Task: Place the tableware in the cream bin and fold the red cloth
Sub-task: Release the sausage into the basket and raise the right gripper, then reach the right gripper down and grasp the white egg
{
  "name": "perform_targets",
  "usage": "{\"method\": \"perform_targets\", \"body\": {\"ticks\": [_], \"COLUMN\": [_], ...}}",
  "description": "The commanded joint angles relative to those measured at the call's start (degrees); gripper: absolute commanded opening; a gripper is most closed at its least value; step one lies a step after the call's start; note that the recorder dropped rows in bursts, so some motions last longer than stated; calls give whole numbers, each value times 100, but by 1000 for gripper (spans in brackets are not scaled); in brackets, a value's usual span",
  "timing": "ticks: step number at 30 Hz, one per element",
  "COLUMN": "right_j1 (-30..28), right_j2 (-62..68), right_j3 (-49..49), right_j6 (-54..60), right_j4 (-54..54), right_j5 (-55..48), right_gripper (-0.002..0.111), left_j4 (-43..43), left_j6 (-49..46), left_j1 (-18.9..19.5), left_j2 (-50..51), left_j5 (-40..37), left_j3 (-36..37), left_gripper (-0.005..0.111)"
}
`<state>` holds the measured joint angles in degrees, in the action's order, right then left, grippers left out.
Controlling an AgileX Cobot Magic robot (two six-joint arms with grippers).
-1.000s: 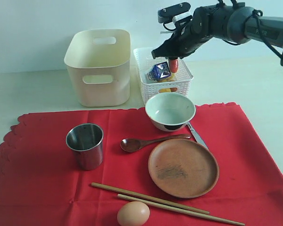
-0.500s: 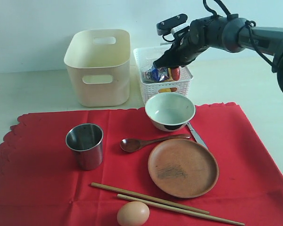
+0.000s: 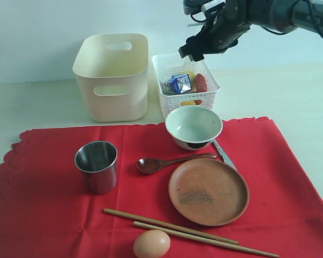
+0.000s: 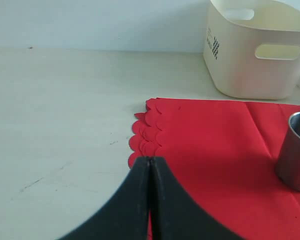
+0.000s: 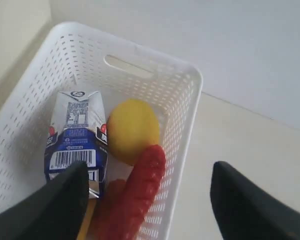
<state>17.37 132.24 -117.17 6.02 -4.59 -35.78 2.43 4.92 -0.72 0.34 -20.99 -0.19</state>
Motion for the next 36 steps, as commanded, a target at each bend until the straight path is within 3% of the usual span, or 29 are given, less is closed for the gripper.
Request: {"method": "perform_targets", "body": {"ticks": [1, 9, 23, 30, 36], "right_j1": [-20, -8, -8, 37, 492], "right_j2": [-436, -995, -1563, -1729, -2302], "right_j3": [-59, -59, -36, 96, 1087], "right_j6": [57, 231, 829, 1071, 1363], "right_j4": [-29, 39, 1457, 2253, 2249], "right_j5": [-650, -1802, -3385, -3418, -3418], "right_gripper": [67, 62, 59, 59, 59], "left_j4": [-17, -17, -17, -17, -17], "left_j6": [-17, -17, -17, -17, -17], "left_j1": [18, 18, 18, 18, 18], "left_j2": [-34, -34, -34, -34, -34], "left_j5": [73, 73, 73, 73, 73], "left_j3": [19, 19, 19, 19, 19], "left_gripper": [0, 0, 0, 0, 0]}}
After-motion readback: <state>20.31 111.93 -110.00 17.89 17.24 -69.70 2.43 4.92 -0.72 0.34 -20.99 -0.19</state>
